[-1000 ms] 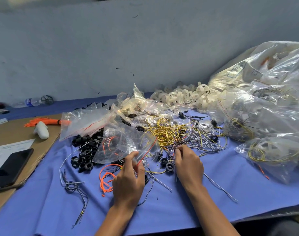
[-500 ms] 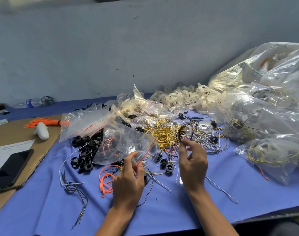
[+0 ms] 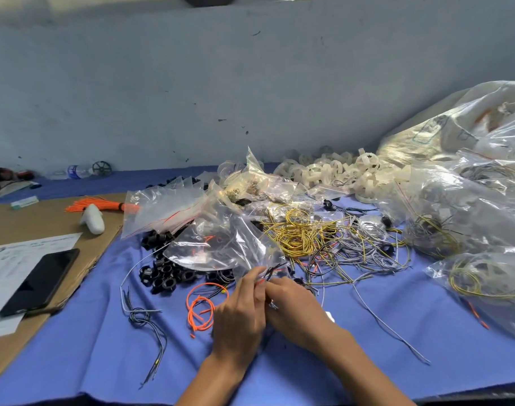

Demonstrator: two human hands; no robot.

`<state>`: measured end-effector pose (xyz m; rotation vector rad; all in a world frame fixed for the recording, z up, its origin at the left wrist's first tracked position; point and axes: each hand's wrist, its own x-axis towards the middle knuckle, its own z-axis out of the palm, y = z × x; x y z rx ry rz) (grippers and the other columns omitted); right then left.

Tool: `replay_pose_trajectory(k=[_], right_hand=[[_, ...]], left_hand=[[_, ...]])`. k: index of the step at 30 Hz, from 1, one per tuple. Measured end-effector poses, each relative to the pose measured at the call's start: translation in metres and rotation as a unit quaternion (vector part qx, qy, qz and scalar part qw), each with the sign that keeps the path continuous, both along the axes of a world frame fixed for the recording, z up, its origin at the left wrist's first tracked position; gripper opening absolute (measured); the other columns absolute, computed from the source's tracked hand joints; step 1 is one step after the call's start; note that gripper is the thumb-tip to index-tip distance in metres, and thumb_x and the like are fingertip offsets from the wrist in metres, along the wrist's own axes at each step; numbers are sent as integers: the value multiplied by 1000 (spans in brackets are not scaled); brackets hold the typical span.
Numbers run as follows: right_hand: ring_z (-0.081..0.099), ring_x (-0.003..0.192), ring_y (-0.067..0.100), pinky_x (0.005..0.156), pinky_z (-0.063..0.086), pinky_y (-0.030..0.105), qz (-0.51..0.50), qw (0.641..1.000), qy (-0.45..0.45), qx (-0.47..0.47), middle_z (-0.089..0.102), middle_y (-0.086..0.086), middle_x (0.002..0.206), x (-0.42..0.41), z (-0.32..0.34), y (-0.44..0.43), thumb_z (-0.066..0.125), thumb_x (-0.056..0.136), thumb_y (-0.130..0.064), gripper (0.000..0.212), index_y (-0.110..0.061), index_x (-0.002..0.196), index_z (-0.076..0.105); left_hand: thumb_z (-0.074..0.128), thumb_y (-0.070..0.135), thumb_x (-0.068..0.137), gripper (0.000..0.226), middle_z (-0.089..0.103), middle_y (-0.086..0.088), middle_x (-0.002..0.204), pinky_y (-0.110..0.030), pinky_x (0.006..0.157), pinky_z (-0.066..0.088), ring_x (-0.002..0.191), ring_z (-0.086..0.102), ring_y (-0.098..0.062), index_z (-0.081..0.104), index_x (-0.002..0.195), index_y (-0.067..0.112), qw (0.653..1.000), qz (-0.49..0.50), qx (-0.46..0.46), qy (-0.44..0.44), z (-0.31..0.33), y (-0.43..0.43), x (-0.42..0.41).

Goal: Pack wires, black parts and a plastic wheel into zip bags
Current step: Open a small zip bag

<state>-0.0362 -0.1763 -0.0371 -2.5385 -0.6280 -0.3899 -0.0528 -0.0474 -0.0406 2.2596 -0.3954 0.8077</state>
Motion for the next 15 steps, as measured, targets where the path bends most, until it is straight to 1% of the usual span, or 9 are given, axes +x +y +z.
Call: replay_pose_trajectory(k=[2,3,6,7,8,9,11,12,15], right_hand=[[49,63,10,57,38,30,-2,984,89,151,56,-5,67,8,13,1,52,88,-23,16,-18,74,59],[46,57,9,52,37,27,-19,943,149,298,54,-5,62,12,19,2,53,89,-15,19,-16,72,61],[61,59,15,53,48,25,-12,688,313,655,67,10,73,21,29,14,49,96,1,17,-2,97,66],[66,67,16,60,52,26,-7,668,336,664,72,11,81,23,30,17,48,96,3,19,-2,103,65],[68,75,17,66,53,26,-4,690,348,634,73,11,89,23,31,20,48,95,4,23,-5,107,66],[66,79,16,70,52,25,-3,756,346,556,72,12,94,22,33,21,49,94,4,27,-6,110,67],[63,94,22,82,49,26,-17,935,277,221,66,18,105,21,36,17,48,95,-1,30,-3,121,63],[60,109,28,93,45,31,-40,974,221,20,63,21,118,23,36,14,47,97,-7,33,-2,127,59],[39,136,29,112,28,40,-33,958,100,-266,45,14,145,29,39,17,44,99,-23,41,-10,137,49]], left_hand=[[38,32,101,38,73,1,114,-36,60,57,88,73,-25,63,126,19,1000,-16,-10,-1,0,0,0],[38,32,100,41,73,0,114,-36,61,56,88,73,-25,64,127,15,1000,-22,-11,1,0,0,0],[34,33,99,48,74,-5,112,-38,58,56,84,73,-28,61,133,12,999,-29,-19,14,-2,1,1],[33,35,99,50,73,-7,113,-41,58,56,83,73,-30,58,136,13,999,-32,-25,19,-3,1,0],[32,36,99,51,73,-9,115,-42,58,55,83,72,-32,56,138,14,999,-36,-27,18,-3,2,0],[33,35,100,50,72,-10,115,-41,56,55,81,72,-32,56,139,14,999,-41,-24,12,-3,3,-1],[37,31,100,46,74,-9,110,-34,53,52,78,71,-30,58,136,13,999,-48,-9,-6,-1,3,-2],[38,30,101,43,75,-7,107,-31,51,49,75,71,-27,60,135,14,999,-50,-3,-17,0,2,-3],[37,33,104,40,75,-5,105,-30,49,45,70,68,-23,59,134,17,998,-52,-3,-45,1,2,-3]])
